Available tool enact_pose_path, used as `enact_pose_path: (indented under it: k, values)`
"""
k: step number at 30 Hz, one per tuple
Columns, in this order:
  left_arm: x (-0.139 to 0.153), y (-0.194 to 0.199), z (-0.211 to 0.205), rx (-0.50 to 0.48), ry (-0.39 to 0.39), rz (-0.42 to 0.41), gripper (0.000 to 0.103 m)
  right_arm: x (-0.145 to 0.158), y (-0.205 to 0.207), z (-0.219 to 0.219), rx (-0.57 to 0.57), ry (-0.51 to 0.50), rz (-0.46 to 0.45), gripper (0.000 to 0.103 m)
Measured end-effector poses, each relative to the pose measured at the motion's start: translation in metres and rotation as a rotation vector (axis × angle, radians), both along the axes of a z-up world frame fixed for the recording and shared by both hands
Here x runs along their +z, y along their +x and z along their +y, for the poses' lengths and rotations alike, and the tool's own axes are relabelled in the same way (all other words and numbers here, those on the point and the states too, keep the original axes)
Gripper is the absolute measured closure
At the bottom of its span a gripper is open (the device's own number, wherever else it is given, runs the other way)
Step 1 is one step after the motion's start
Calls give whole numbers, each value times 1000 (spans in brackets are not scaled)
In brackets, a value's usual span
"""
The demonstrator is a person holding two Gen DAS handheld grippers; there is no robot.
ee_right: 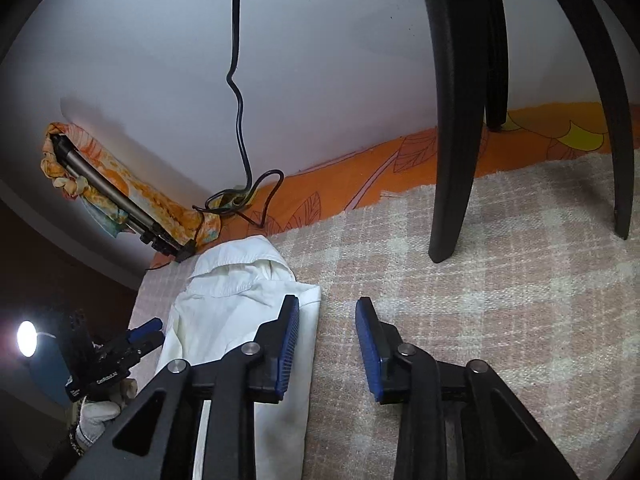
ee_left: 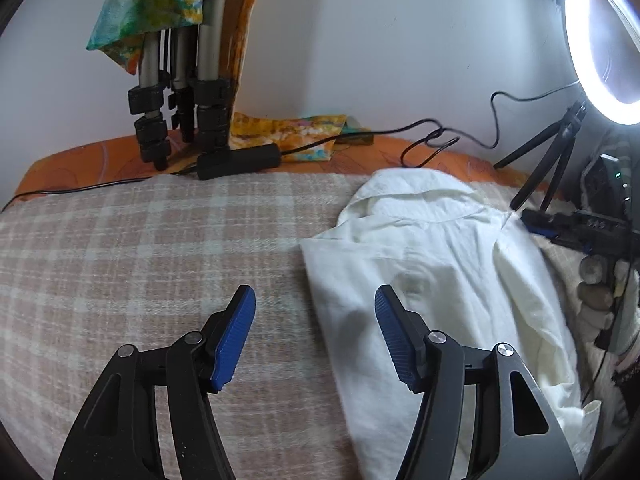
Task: Fold small clothes
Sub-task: 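Move both open tools along the shirt to its collar end, then close both tools on the shirt's collar end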
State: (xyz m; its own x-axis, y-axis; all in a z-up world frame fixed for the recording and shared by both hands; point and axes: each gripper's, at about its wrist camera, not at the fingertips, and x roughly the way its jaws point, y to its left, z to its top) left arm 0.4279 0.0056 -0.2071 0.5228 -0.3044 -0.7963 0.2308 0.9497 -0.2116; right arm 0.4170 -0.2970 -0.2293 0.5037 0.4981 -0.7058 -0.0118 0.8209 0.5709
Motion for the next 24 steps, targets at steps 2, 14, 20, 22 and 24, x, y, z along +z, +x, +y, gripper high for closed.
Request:
enact_pose_path:
  k: [2,14,20,22,24]
  values:
    - [-6,4,0,-1,-7,12,41,2,-2,-1,18,-7,1,69]
    - [-10,35,-26,-66,-168,13,40,-9,9,25,113,-21,-7,62]
    - [-20,46,-9,-23,-293,64,92,-10,13,28,124,-37,-5,99]
    - [-20,48,-6,-21,-311,66,93,-9,13,28,119,-38,-10,101]
    - [-16,47,-9,-31,-300,53,94,-6,12,29,124,-45,-23,103]
